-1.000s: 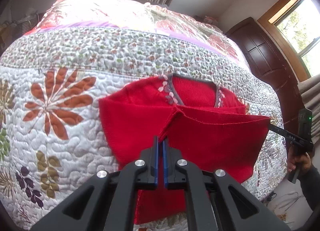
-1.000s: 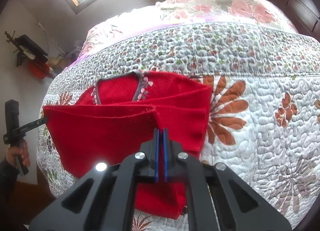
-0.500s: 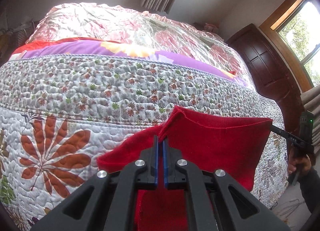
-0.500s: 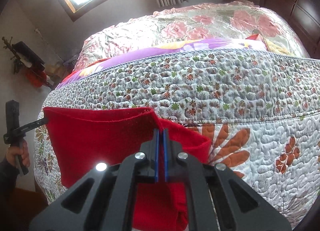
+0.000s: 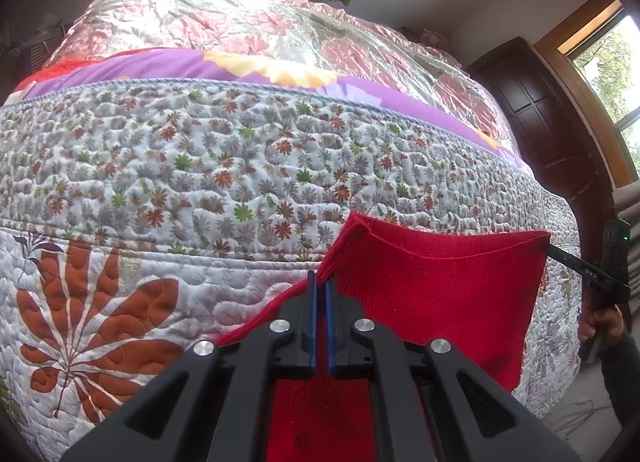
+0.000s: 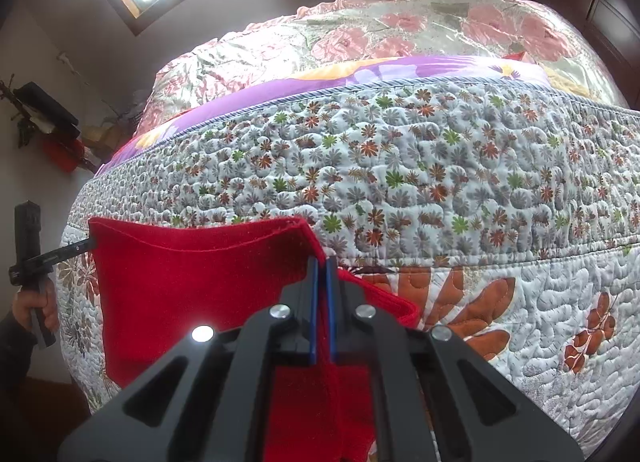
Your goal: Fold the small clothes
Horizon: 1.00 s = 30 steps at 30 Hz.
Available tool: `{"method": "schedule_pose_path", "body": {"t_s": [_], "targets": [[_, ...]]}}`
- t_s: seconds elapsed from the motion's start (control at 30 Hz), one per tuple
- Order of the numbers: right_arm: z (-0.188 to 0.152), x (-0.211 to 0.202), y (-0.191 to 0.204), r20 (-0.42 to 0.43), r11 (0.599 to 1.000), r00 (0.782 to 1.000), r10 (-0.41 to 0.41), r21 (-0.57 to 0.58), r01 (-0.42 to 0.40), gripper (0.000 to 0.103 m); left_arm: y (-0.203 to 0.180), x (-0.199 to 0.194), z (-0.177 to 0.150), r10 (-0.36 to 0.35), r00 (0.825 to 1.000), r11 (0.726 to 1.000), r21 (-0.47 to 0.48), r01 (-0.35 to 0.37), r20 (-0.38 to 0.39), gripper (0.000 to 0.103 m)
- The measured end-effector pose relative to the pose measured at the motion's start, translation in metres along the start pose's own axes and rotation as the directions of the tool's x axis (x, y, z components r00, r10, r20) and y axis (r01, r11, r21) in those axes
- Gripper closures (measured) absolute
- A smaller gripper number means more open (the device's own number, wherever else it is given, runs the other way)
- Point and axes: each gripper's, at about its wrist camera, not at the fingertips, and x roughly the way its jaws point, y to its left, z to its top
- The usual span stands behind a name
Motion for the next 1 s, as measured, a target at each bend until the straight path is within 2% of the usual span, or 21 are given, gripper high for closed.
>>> {"method": "schedule_pose_path", "body": {"t_s": [0.27,0.5,0.57,0.6,0.63,0.67,0.7,0.73,0.87,1.0], "targets": [[-0.002,0.031,-0.013,-0.034,1.000,0.999,-0.020,0.001,0.020,0.101,0.018,0.035,-0.001,0.008,0.999,1.000,0.017,-0.007,-0.032,0.100],[-0.004,0.058,-0.016,-0.072,0.999,0.997,-0.040,0.000,0.040,0.100,0.019,0.050,-0.004,0.036,0.998,0.997,0.076,-0.032,-0.047,0.099],[-0.005,0.062,-0.015,-0.078,0.999,0.996,-0.043,0.002,0.043,0.096,0.015,0.050,-0.003,0.063,0.997,0.994,0.095,-0.059,-0.042,0.093],[-0.005,0.062,-0.015,-0.076,0.999,0.996,-0.047,0.002,0.047,0.096,0.011,0.047,-0.003,0.086,0.996,0.991,0.105,-0.082,-0.035,0.087],[-0.005,0.060,-0.014,-0.073,0.998,0.996,-0.055,0.004,0.055,0.094,0.008,0.043,-0.002,0.118,0.993,0.986,0.118,-0.114,-0.024,0.075],[-0.007,0.056,-0.014,-0.067,0.997,0.995,-0.069,0.011,0.070,0.090,0.005,0.038,0.001,0.146,0.989,0.981,0.133,-0.144,-0.008,0.070],[-0.008,0.048,-0.012,-0.054,0.996,0.995,-0.084,0.022,0.085,0.084,-0.001,0.030,0.001,0.187,0.982,0.970,0.155,-0.188,0.019,0.060],[-0.013,0.038,-0.009,-0.040,0.995,0.995,-0.088,0.031,0.090,0.083,-0.008,0.022,0.001,0.218,0.975,0.959,0.178,-0.223,0.045,0.056],[-0.049,0.001,0.024,-0.039,0.998,0.997,-0.066,-0.018,0.066,0.082,-0.037,-0.005,-0.007,0.227,0.969,0.938,0.244,-0.245,0.100,0.052],[-0.095,0.010,0.045,-0.141,0.998,0.989,-0.052,-0.036,0.047,0.082,-0.054,-0.013,-0.019,0.204,0.976,0.942,0.257,-0.217,0.077,0.050]]}}
